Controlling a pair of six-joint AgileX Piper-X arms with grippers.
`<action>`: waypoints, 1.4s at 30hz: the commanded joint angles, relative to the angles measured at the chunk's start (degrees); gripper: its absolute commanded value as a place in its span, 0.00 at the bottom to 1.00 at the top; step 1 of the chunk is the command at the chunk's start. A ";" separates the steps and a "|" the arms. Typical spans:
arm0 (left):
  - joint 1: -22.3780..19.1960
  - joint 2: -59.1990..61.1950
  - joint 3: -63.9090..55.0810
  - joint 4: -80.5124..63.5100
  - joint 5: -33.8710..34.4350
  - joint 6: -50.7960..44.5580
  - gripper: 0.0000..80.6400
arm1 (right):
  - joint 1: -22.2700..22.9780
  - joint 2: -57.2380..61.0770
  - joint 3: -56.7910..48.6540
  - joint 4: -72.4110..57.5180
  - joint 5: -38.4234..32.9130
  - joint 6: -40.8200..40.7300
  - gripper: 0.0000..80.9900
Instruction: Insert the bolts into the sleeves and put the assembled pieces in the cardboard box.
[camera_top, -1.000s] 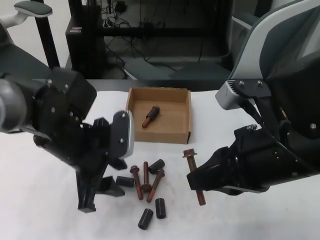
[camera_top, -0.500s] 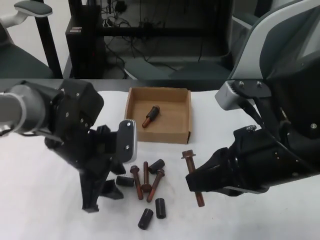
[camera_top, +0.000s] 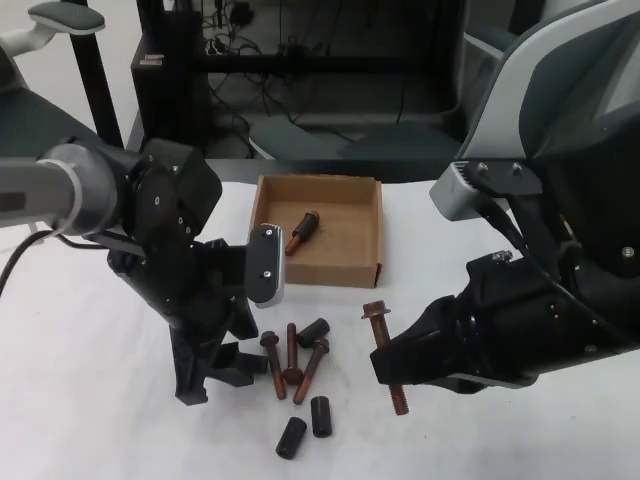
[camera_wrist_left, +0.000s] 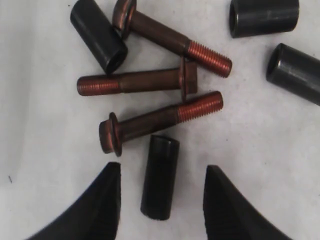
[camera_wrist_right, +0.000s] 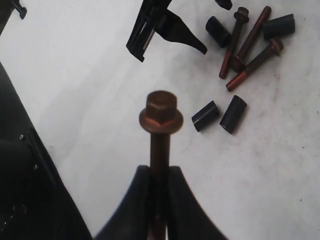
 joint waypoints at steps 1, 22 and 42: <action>0.12 -0.11 -0.73 1.91 0.39 0.20 0.64 | -0.11 -0.69 -0.17 -0.72 -0.61 -0.62 0.00; 0.12 0.42 -0.73 0.57 0.76 0.53 0.61 | -0.11 -0.69 -0.17 -0.72 -0.61 -0.62 0.00; 0.12 0.42 -0.73 0.27 4.34 -4.83 0.69 | -0.11 -0.69 -0.17 -2.17 -0.61 -0.62 0.00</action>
